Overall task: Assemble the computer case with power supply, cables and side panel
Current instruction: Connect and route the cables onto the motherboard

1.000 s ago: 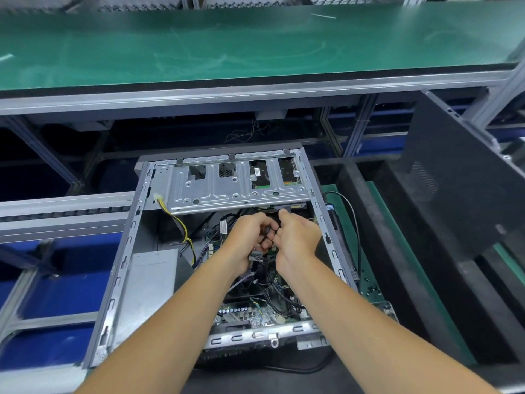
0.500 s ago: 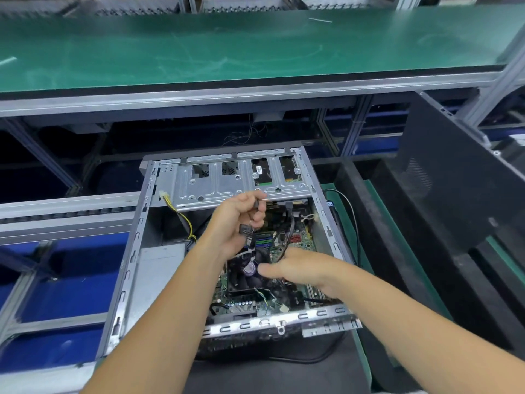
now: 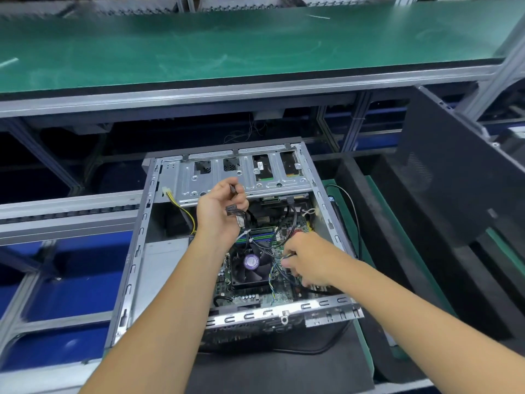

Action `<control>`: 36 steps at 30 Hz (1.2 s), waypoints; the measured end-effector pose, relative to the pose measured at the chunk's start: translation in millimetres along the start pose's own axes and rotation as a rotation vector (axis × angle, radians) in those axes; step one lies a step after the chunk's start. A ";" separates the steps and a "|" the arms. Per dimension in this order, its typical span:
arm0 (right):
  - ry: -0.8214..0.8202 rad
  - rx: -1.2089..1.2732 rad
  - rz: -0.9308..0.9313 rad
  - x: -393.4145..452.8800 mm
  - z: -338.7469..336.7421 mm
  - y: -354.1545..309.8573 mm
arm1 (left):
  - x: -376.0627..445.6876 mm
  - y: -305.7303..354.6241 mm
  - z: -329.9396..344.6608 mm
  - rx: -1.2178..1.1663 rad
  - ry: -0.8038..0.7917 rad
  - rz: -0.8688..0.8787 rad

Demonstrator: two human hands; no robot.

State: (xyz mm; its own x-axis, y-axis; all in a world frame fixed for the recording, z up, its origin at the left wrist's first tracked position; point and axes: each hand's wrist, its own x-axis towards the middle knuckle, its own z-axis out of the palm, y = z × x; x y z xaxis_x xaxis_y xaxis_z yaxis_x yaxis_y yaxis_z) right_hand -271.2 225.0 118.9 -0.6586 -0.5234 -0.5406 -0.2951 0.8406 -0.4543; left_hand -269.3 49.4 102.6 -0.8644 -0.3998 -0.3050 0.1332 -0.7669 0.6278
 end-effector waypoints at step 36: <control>-0.167 0.223 0.047 6.3 -1.0 -1.0 | -3.9 8.9 -1.8 -0.173 -0.059 0.043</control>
State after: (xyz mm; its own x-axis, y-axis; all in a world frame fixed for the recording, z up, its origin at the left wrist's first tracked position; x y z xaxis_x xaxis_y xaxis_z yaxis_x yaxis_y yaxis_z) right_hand -275.8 221.0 116.7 -0.5396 -0.5157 -0.6655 -0.0953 0.8228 -0.5604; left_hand -263.9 43.3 108.1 -0.8821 -0.4083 -0.2350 0.2477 -0.8263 0.5058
